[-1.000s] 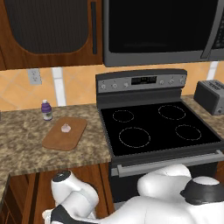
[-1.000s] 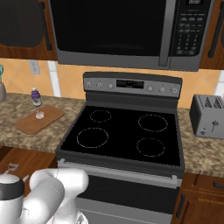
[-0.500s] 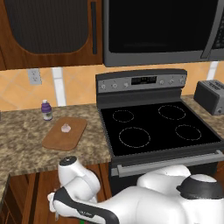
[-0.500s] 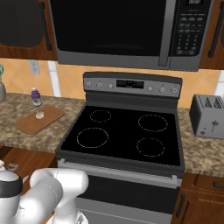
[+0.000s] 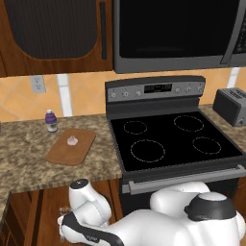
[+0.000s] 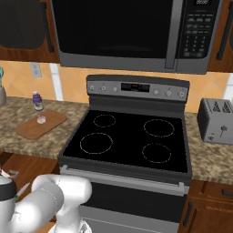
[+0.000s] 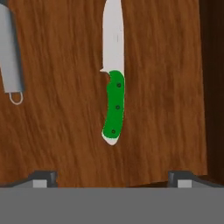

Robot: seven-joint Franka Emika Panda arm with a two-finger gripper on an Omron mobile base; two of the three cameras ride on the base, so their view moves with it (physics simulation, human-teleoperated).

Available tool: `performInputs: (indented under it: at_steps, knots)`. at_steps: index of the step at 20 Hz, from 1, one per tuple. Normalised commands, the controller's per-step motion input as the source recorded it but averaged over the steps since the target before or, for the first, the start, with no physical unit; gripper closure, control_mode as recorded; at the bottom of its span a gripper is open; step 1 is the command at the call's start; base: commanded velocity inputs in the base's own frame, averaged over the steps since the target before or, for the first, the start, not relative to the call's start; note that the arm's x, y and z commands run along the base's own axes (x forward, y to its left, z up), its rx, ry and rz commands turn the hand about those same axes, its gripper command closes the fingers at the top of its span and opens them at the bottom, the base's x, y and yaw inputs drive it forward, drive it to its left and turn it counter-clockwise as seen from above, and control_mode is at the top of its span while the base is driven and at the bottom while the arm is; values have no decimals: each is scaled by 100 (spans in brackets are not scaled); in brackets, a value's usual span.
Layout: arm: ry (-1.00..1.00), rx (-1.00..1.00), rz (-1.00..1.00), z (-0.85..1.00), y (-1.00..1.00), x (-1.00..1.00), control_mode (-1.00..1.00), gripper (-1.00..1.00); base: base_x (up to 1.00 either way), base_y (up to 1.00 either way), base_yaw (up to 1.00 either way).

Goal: Place the appropriate cutting tool for cutting the garlic skin on the cutting board.

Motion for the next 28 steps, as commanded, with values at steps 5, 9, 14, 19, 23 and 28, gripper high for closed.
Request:
performInputs:
  at_steps: [5, 9, 14, 19, 23, 28]
  knots:
    - [0, 0, -2, -35, 0, 26, -100, -100, 0, 0, 0]
    - [0, 0, 0, -41, 0, 25, -100, -100, 0, 0, 0]
    - [1, 0, 0, -42, 1, 21, -100, -100, 0, 0, 0]
    - [1, 0, 0, -39, 6, 15, -100, -100, 0, 0, 0]
    - [0, 0, 0, -44, 2, 3, -100, 100, 0, 0, 0]
    - [0, 0, -1, -40, 4, 0, -100, 100, 0, 0, 0]
